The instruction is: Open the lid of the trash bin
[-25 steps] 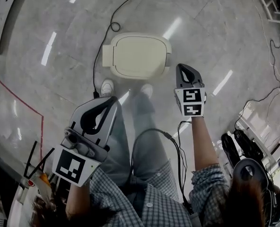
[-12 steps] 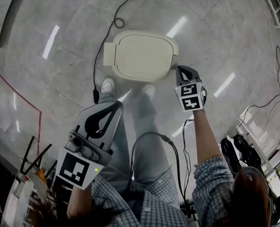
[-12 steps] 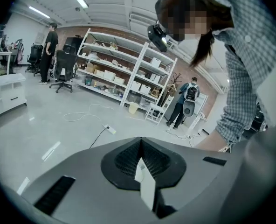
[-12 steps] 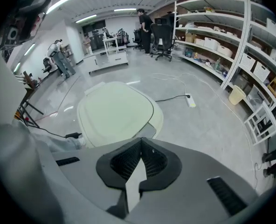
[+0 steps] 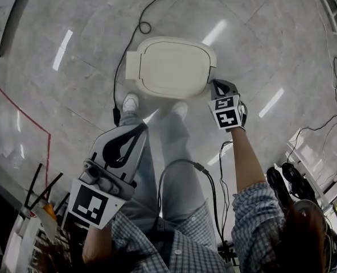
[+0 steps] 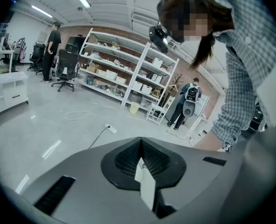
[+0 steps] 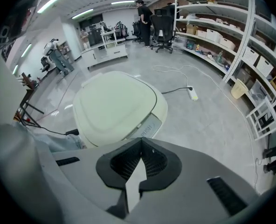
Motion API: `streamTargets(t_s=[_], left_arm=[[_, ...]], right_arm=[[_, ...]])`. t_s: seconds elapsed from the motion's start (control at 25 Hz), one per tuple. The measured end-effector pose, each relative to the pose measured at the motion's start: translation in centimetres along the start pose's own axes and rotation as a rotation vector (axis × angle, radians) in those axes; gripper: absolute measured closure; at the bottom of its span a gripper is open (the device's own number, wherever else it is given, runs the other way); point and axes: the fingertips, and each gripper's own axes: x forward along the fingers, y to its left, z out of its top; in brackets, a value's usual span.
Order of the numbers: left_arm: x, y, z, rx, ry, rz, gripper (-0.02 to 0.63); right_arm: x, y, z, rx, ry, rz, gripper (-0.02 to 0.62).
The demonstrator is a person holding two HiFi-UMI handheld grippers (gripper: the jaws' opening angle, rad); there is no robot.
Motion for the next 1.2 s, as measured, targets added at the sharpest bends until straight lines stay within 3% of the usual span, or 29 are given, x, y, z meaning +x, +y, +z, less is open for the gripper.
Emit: streamTargets(t_s=[0.8, 1.2], left_arm=[[-1.3, -0.6, 1.3, 0.006, -0.047, -0.001, 0.606], [-2.5, -1.2, 2.2, 0.031, -0.067, -0.030, 0.606]], right_arm=[[-1.0, -0.3, 0.3, 0.140, 0.005, -0.030, 0.577], [-5.5, -1.7, 3.1, 0.234, -0.151, -0.117, 0.577]])
